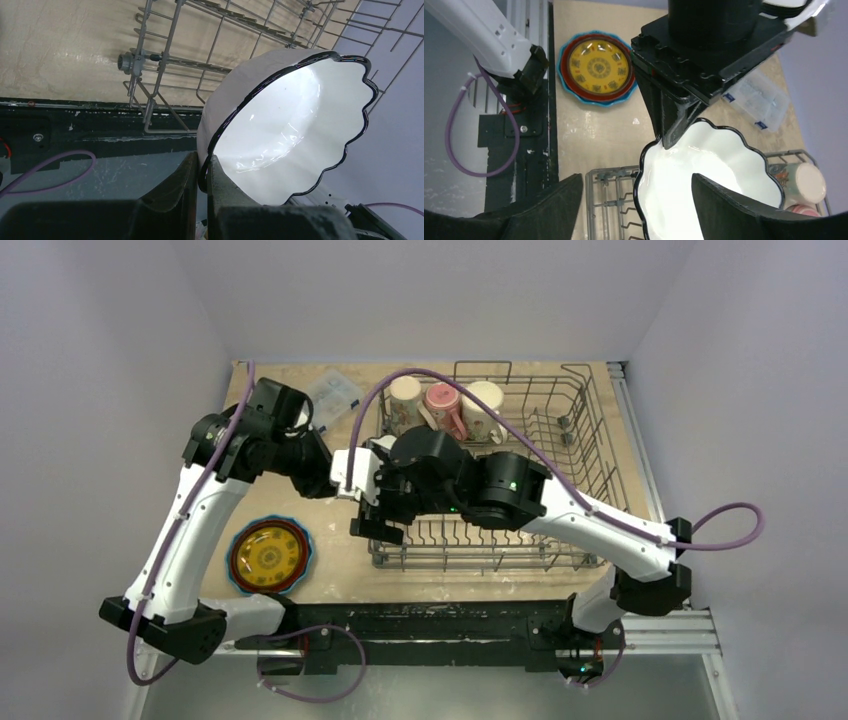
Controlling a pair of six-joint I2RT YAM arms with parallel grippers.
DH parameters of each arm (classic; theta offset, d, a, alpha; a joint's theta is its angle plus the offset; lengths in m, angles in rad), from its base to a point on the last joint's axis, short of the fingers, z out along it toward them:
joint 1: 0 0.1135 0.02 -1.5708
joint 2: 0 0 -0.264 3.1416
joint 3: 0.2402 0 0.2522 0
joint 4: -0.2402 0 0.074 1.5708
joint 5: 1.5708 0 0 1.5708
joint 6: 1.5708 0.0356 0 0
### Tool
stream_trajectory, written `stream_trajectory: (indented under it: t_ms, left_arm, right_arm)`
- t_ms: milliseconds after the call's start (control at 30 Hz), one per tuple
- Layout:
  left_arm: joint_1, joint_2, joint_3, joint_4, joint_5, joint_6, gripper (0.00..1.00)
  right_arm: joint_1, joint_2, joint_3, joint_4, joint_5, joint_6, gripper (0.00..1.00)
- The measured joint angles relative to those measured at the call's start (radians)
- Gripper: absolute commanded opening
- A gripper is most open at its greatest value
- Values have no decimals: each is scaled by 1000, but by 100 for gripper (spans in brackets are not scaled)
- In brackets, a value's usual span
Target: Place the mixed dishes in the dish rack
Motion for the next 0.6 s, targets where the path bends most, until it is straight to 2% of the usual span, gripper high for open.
stream_trajectory:
  t_ms: [200,333,600]
  left_arm:
    - [-66,35,32,-8,-55,-20,0]
    - [-89,43,40,-13,-80,-29,0]
    - [-105,60,52,-22,-105,-43,0]
  right_arm:
    - [0,43,-35,-36,63,-39,69]
    - [0,14,-134,-39,132,-57,59]
    - [0,16,-157,-20,185,-65,44]
